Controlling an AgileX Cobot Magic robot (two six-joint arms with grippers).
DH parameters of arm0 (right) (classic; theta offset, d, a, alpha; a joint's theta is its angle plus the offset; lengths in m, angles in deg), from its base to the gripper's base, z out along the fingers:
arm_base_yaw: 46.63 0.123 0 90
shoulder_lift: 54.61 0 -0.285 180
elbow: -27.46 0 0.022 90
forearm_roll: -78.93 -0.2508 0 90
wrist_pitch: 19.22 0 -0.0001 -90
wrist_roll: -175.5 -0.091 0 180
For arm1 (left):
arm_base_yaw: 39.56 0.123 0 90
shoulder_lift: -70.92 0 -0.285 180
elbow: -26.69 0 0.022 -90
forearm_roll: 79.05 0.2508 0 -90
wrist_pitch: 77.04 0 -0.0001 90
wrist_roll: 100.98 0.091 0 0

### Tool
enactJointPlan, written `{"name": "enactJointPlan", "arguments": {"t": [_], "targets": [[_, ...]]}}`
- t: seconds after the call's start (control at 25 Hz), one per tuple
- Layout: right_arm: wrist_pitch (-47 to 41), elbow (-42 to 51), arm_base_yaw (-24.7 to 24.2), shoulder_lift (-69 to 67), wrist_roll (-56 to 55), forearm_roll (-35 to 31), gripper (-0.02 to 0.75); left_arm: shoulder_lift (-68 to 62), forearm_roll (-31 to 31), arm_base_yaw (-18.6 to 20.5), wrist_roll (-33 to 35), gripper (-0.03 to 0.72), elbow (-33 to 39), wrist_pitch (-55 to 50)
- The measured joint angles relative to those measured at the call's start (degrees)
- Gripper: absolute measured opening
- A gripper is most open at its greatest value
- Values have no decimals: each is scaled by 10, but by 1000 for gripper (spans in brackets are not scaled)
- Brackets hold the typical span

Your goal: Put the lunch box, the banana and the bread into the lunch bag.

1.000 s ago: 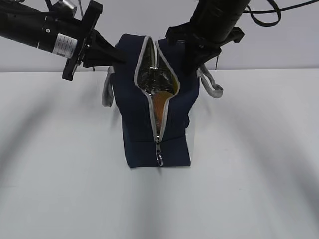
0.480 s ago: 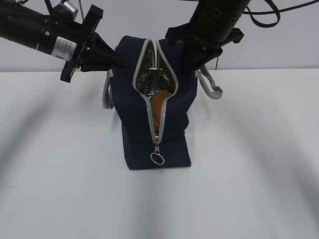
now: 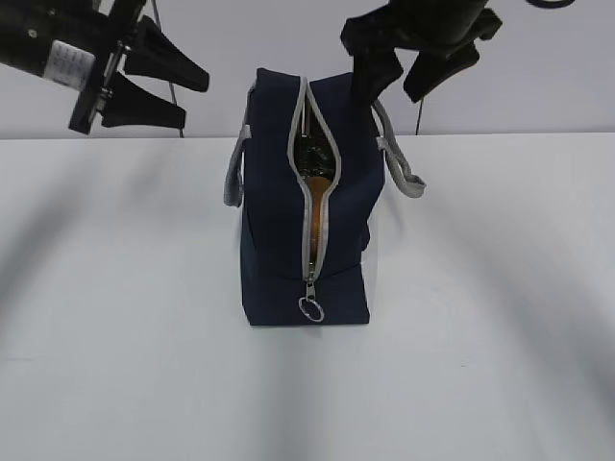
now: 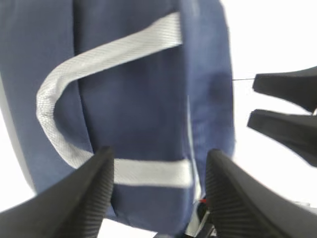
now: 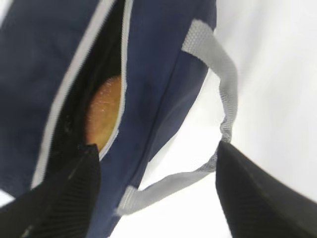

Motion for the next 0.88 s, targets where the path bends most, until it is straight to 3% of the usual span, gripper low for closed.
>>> {"name": "enactJointPlan", "arguments": {"t": [0.24, 0.44, 0.64, 0.88], "targets": [[0, 10, 0, 71, -1, 0, 541, 91, 137, 2, -55, 418, -13, -26], [0, 92, 0, 141, -1, 0, 499, 148, 220, 2, -94, 414, -13, -40], [8, 216, 0, 213, 19, -3, 480, 185, 239, -3, -104, 412, -13, -43], [187, 412, 0, 329, 93, -46, 479, 210, 241, -39, -104, 393, 26, -45]]}}
